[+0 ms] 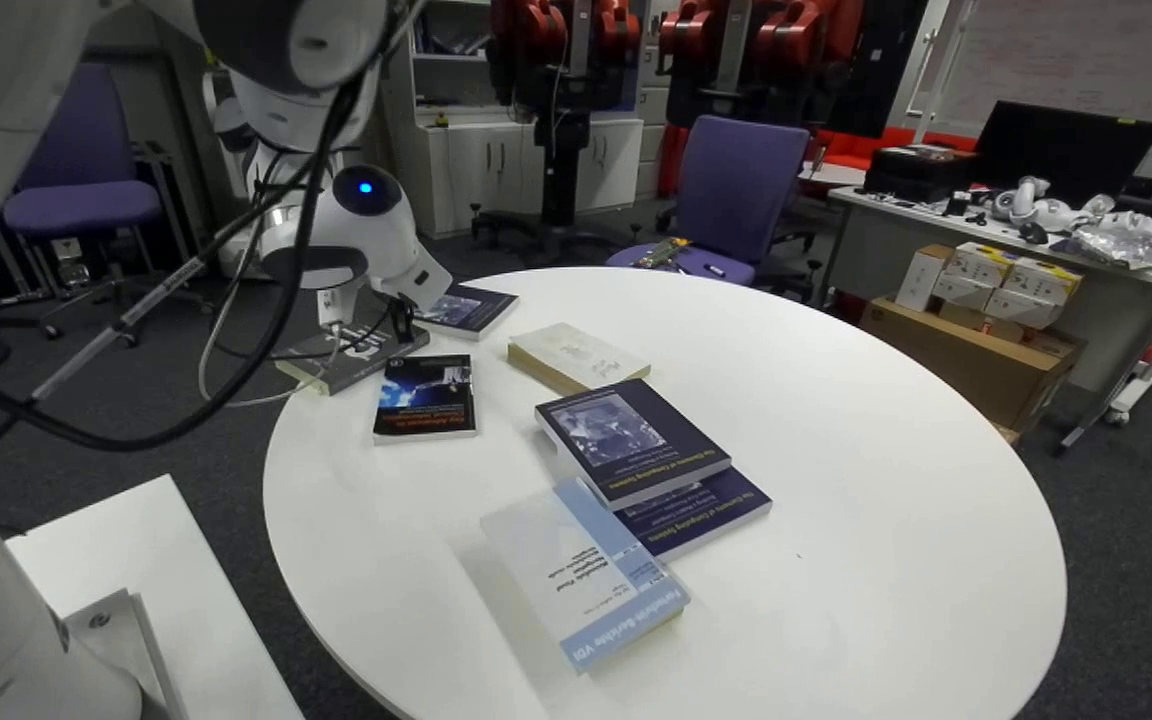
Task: Move one book from the left to the right.
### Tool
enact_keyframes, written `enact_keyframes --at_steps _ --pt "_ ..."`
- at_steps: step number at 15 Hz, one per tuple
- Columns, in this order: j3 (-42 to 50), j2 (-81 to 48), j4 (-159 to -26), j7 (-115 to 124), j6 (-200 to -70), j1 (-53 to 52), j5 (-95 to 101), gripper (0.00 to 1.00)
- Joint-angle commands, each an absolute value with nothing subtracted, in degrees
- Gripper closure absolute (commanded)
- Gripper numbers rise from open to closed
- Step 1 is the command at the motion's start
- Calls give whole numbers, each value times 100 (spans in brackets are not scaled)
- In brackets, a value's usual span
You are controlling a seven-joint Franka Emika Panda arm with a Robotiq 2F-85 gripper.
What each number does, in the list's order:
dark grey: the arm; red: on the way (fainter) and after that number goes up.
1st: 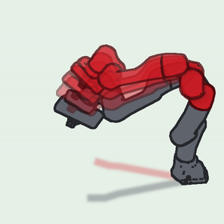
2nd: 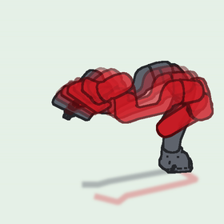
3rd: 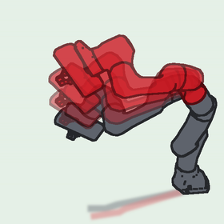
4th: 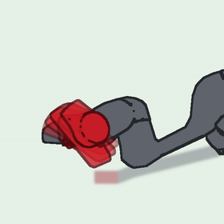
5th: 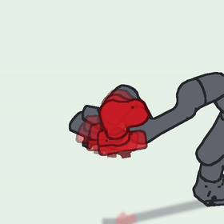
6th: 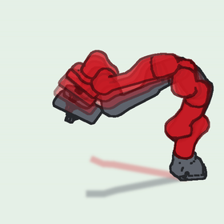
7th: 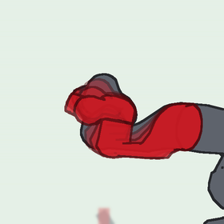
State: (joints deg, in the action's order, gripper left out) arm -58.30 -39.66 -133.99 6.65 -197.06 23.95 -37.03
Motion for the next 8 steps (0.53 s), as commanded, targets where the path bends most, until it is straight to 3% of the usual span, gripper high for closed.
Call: enact_keyframes --at_steps 1,4,8 --pt "-4375 -2523 -13194 480 -18859 965 -4989 0" --pt "-3074 -1732 -13841 1021 -18526 167 -4830 0" --pt "-1297 -1695 -14232 1200 -18504 -728 -4214 0"
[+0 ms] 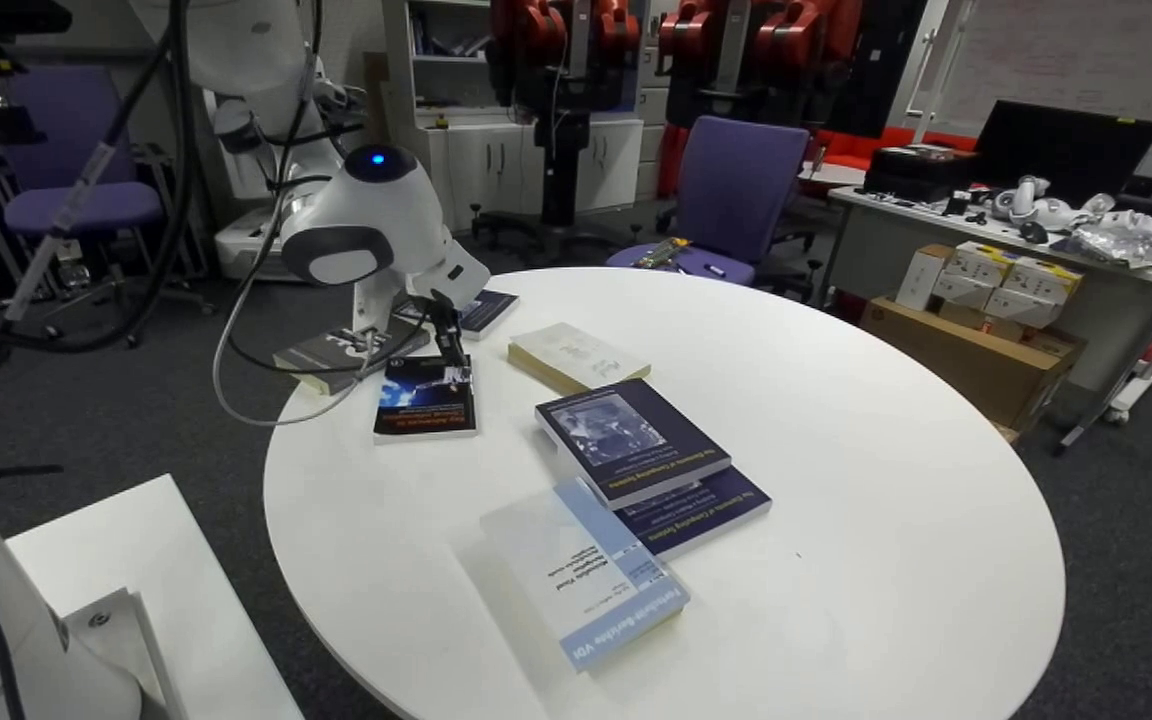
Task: Move one book from the left to the right.
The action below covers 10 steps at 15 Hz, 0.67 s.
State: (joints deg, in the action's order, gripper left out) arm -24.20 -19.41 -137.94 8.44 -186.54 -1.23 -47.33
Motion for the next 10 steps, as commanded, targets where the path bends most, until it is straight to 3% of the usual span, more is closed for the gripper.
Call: enact_keyframes --at_steps 1,2,4,8,10 --pt "-847 -1881 -14220 1188 -18442 -909 -4021 0" --pt "-1539 -1928 -14040 980 -18621 -499 -4336 0" --pt "-1013 -2028 -14132 1028 -18585 -715 -4122 0" --pt "-930 -2068 -14131 1058 -18585 -833 -4105 0" --pt "-307 -2316 -14070 1153 -18833 -1442 -3882 0"
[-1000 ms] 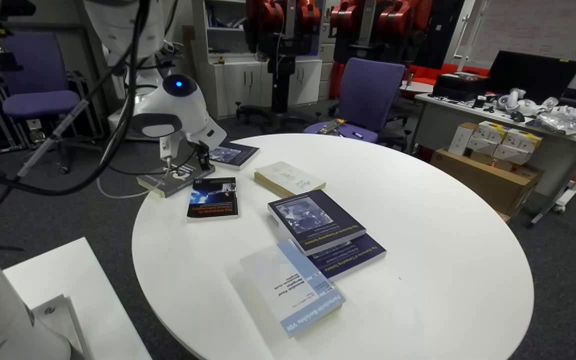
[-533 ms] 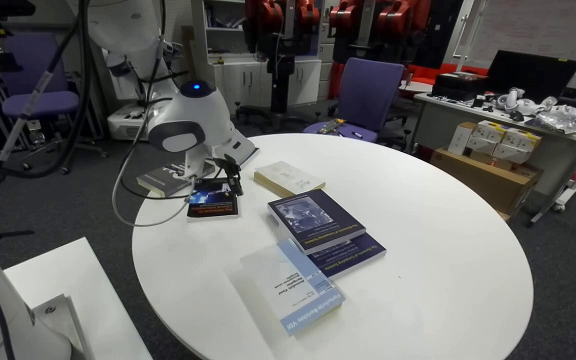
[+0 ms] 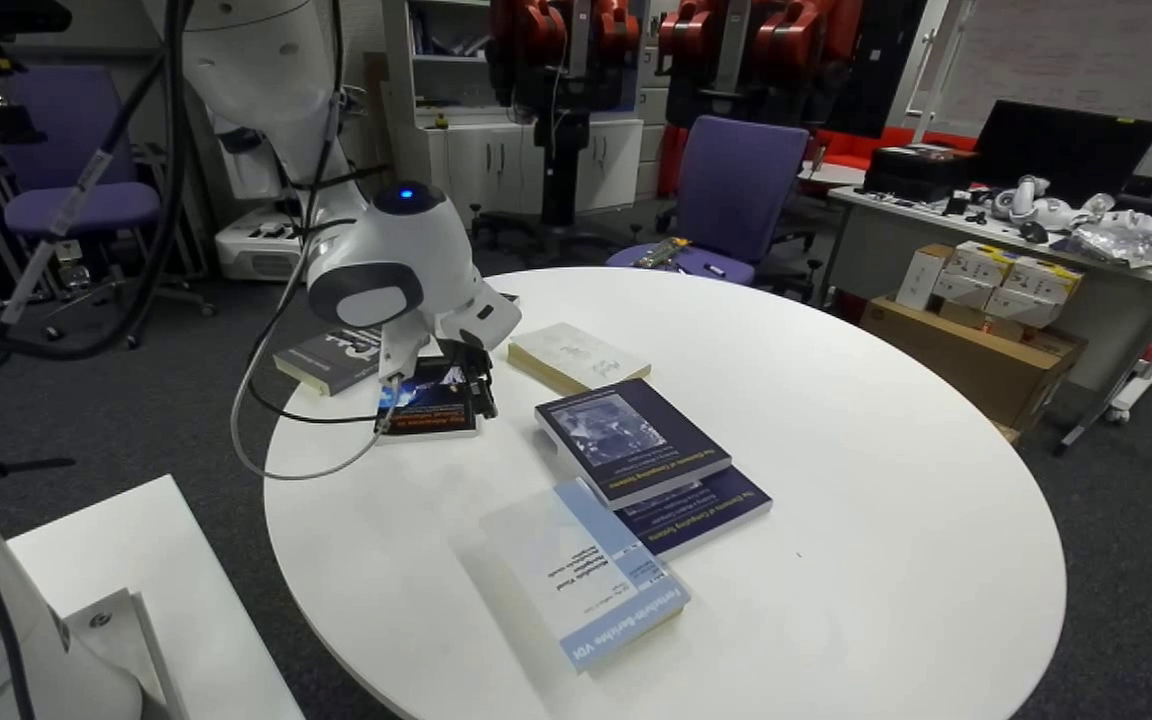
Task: Move one book from the left to the right.
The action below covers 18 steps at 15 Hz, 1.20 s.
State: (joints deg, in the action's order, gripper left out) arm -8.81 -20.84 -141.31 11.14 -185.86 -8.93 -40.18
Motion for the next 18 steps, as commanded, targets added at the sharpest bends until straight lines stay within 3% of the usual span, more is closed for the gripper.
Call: enact_keyframes --at_steps 1,5,7,9,14,18 --pt "133 -2464 -13951 1175 -18816 -1805 -3748 0" --pt "1654 -2849 -13341 1219 -17530 -2995 -3323 0" --pt "1818 -2864 -12940 1086 -16832 -3039 -2817 0" --pt "1199 -2742 -12530 1493 -16395 -2266 -1878 0" --pt "-180 -2828 -11496 990 -15268 -885 -1973 0" --pt "-303 -3032 -11152 22 -14908 -523 -1224 0"
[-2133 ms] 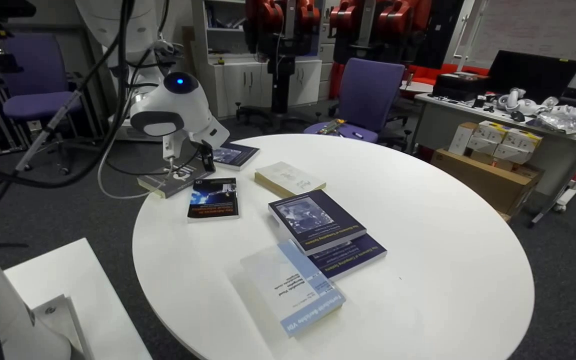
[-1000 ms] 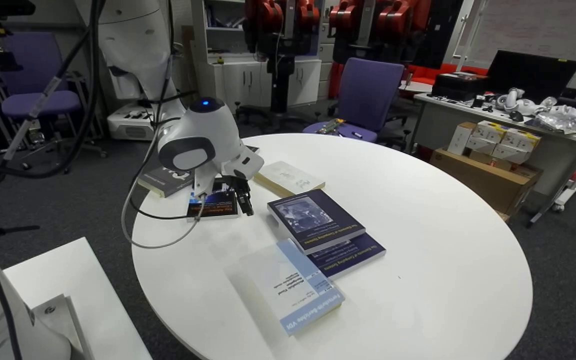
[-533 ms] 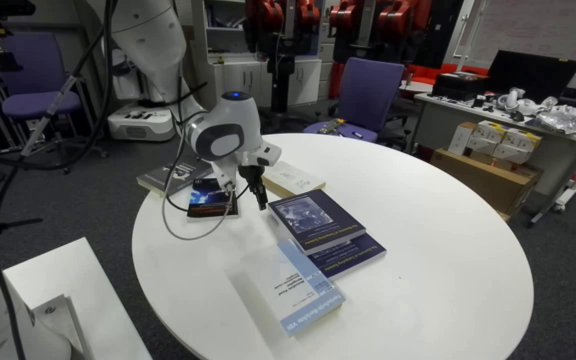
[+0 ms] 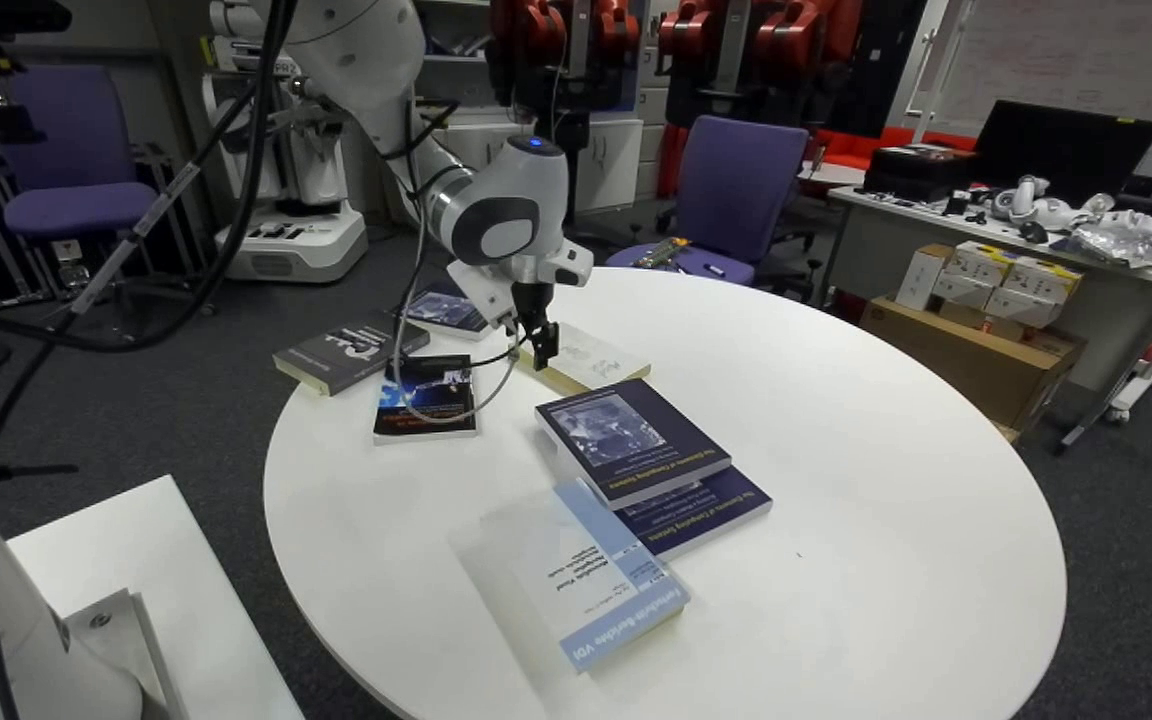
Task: Move one book from the left to the right.
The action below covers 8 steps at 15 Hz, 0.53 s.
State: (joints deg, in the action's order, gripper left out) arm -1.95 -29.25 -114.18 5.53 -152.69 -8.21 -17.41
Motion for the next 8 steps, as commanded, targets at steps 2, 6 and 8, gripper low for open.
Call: enact_keyframes --at_steps 2,6,8 --pt "-216 -3069 -11083 -229 -14779 -489 -738 0" --pt "-284 -3158 -11003 -944 -14832 -321 -28 0" --pt "-515 -3176 -11036 -1521 -15020 -129 3 0"
